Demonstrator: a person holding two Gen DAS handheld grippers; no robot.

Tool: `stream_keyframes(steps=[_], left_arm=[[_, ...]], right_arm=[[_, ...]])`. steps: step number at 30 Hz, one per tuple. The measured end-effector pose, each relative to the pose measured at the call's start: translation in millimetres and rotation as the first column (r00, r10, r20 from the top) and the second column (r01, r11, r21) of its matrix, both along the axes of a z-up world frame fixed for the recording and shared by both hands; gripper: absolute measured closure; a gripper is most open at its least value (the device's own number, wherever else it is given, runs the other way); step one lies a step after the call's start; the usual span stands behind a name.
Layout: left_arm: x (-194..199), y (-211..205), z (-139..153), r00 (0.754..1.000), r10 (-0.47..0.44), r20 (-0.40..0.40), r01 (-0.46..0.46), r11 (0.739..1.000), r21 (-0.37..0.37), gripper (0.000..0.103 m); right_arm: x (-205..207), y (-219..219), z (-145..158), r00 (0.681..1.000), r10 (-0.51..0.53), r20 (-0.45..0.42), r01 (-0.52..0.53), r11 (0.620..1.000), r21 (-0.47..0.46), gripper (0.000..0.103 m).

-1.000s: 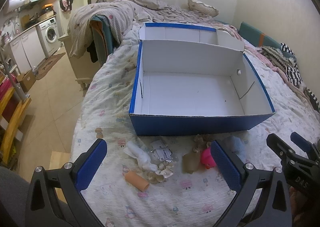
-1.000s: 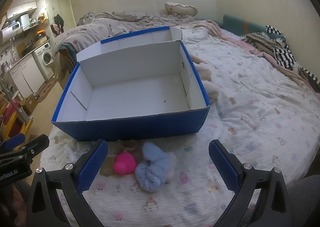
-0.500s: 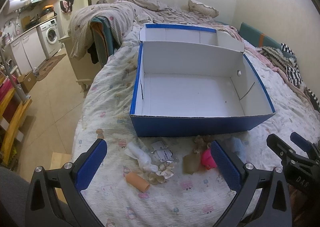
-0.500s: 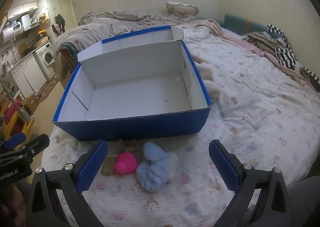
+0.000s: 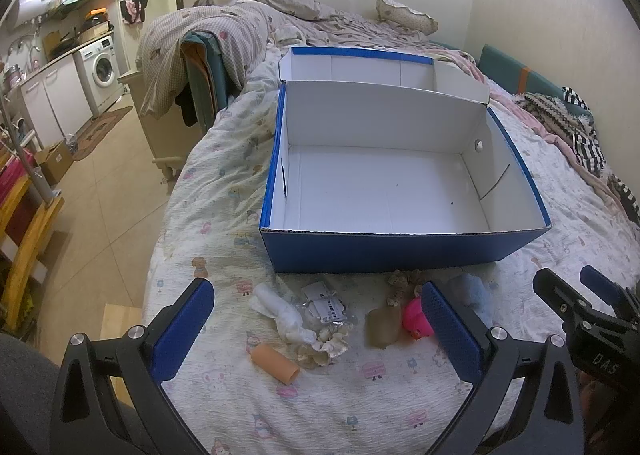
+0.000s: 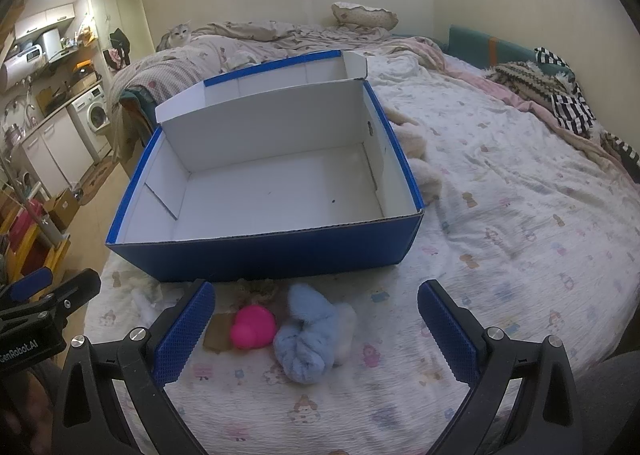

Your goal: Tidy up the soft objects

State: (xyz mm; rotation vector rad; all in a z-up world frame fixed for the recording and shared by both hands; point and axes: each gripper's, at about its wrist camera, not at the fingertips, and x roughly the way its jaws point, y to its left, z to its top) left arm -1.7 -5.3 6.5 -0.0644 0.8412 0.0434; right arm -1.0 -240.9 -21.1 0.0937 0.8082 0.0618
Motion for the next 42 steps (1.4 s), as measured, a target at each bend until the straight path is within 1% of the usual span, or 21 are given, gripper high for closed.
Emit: stream_keyframes(steps=[6, 9, 13, 15, 17, 19, 21, 22, 24, 25, 26, 27, 28, 29, 30, 32, 33, 34, 36, 38, 42], left_arm=[[0, 0, 0, 1.0, 0.0, -0.002, 0.0, 1.0, 0.0, 0.0], [0, 2, -1, 1.0, 0.009, -0.003, -0.009, 1.0, -0.008, 0.0], [1, 15, 3, 0.998, 0.067, 0.006, -0.067, 0.998, -0.018, 0.0], [5, 26, 3, 0.995, 0.101, -0.008, -0.101, 0.995, -0.012, 0.0], [10, 41, 0, 0.988, 0.144, -0.051, -0.145, 0.989, -0.017, 0.0], [17, 58, -8, 0.978, 0.174, -0.117, -0.181, 0.982, -0.048, 0.0], [27, 66, -19, 0.966, 0.162, -0.201, -0.179, 0.982, -0.068, 0.002], [31, 70, -28, 0.956, 0.156, -0.25, -0.181, 0.98, -0.08, 0.003], [36, 79, -48, 0.925, 0.159, -0.345, -0.209, 0.972, -0.112, 0.017], [37, 84, -61, 0.904, 0.165, -0.395, -0.234, 0.963, -0.134, 0.021], [38, 86, -70, 0.886, 0.166, -0.433, -0.256, 0.954, -0.156, 0.03], [38, 90, -83, 0.862, 0.17, -0.477, -0.288, 0.939, -0.186, 0.038], [36, 92, -92, 0.841, 0.173, -0.512, -0.316, 0.926, -0.206, 0.042], [34, 94, -103, 0.816, 0.17, -0.553, -0.349, 0.907, -0.235, 0.048], [34, 95, -110, 0.8, 0.16, -0.578, -0.37, 0.89, -0.266, 0.05], [34, 94, -123, 0.782, 0.133, -0.609, -0.396, 0.86, -0.321, 0.051], [34, 92, -129, 0.772, 0.126, -0.623, -0.406, 0.852, -0.33, 0.053], [36, 91, -134, 0.765, 0.123, -0.632, -0.41, 0.85, -0.33, 0.056], [37, 90, -140, 0.754, 0.131, -0.643, -0.425, 0.844, -0.327, 0.067], [38, 91, -145, 0.749, 0.14, -0.647, -0.439, 0.837, -0.327, 0.074], [39, 93, -147, 0.738, 0.153, -0.657, -0.453, 0.834, -0.314, 0.085]], right_arm=[[0, 0, 0, 1.0, 0.003, 0.001, -0.003, 1.0, 0.003, 0.0], [1, 0, 1, 1.0, 0.012, -0.008, -0.012, 1.0, 0.021, 0.0], [9, -10, 5, 0.999, 0.015, -0.045, -0.011, 0.997, 0.081, 0.0], [16, -14, 4, 0.996, 0.017, -0.085, -0.01, 0.997, 0.076, 0.0], [23, -17, 0, 0.991, 0.029, -0.13, -0.021, 0.998, 0.059, 0.0], [27, -20, -3, 0.988, 0.039, -0.15, -0.031, 0.998, 0.058, 0.0], [30, -24, -8, 0.985, 0.044, -0.165, -0.034, 0.997, 0.065, 0.0], [31, -26, -11, 0.984, 0.042, -0.174, -0.03, 0.997, 0.068, 0.0], [33, -30, -19, 0.98, 0.031, -0.194, -0.016, 0.997, 0.077, 0.0], [33, -33, -24, 0.978, 0.025, -0.208, -0.007, 0.996, 0.086, 0.0], [34, -35, -28, 0.975, 0.022, -0.222, -0.001, 0.995, 0.096, 0.0], [34, -36, -32, 0.972, 0.019, -0.235, 0.006, 0.994, 0.105, 0.0], [35, -37, -35, 0.969, 0.016, -0.245, 0.013, 0.993, 0.115, 0.0], [36, -37, -37, 0.968, 0.013, -0.252, 0.018, 0.992, 0.122, 0.0], [36, -37, -39, 0.967, 0.011, -0.255, 0.021, 0.992, 0.125, 0.0], [37, -35, -40, 0.966, 0.001, -0.257, 0.028, 0.994, 0.108, 0.0], [36, -34, -40, 0.967, 0.001, -0.255, 0.026, 0.994, 0.103, 0.0], [36, -33, -40, 0.968, 0.005, -0.252, 0.021, 0.994, 0.103, 0.0], [37, -29, -39, 0.969, 0.016, -0.248, 0.009, 0.995, 0.1, 0.0], [36, -26, -39, 0.97, 0.026, -0.242, -0.004, 0.996, 0.093, 0.0], [37, -25, -39, 0.971, 0.025, -0.238, -0.008, 0.997, 0.071, 0.0]])
